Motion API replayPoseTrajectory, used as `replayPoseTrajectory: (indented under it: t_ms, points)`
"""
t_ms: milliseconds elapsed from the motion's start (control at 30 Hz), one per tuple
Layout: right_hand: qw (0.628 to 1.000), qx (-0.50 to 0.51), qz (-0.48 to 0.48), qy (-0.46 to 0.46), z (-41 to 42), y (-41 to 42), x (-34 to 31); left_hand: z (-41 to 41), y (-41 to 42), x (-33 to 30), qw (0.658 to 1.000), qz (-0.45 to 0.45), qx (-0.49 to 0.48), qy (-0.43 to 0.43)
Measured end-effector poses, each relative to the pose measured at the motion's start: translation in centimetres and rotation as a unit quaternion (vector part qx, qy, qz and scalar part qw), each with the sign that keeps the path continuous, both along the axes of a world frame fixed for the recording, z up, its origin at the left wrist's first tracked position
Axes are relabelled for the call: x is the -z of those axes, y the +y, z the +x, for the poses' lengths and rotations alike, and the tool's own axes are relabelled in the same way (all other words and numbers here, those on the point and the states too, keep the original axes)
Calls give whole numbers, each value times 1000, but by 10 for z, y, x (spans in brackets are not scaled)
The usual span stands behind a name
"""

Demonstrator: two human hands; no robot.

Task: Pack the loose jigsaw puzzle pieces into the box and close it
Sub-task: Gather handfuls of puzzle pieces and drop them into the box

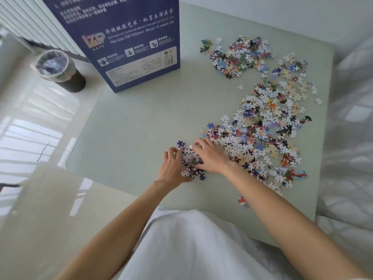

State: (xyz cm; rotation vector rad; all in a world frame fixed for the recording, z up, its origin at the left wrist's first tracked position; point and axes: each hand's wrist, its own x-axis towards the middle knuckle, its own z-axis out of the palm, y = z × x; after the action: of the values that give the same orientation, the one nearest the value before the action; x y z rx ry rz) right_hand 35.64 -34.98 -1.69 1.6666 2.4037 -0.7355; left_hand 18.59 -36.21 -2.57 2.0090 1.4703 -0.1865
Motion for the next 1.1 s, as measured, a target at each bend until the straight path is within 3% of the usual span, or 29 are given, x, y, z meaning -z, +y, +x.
replayPoseTrajectory:
  t_ms: [333, 800, 1100]
  points:
    - [997, 69, -12, 9, -5, -21, 9, -1, 13, 1, 999, -2, 14, -52]
    - [978, 200, -25, 52, -1, -21, 1, -7, 45, -7, 998, -39, 39, -15]
    - [941, 309, -30, 133, 4, -30, 2, -14, 53, -12, 997, -52, 47, -25]
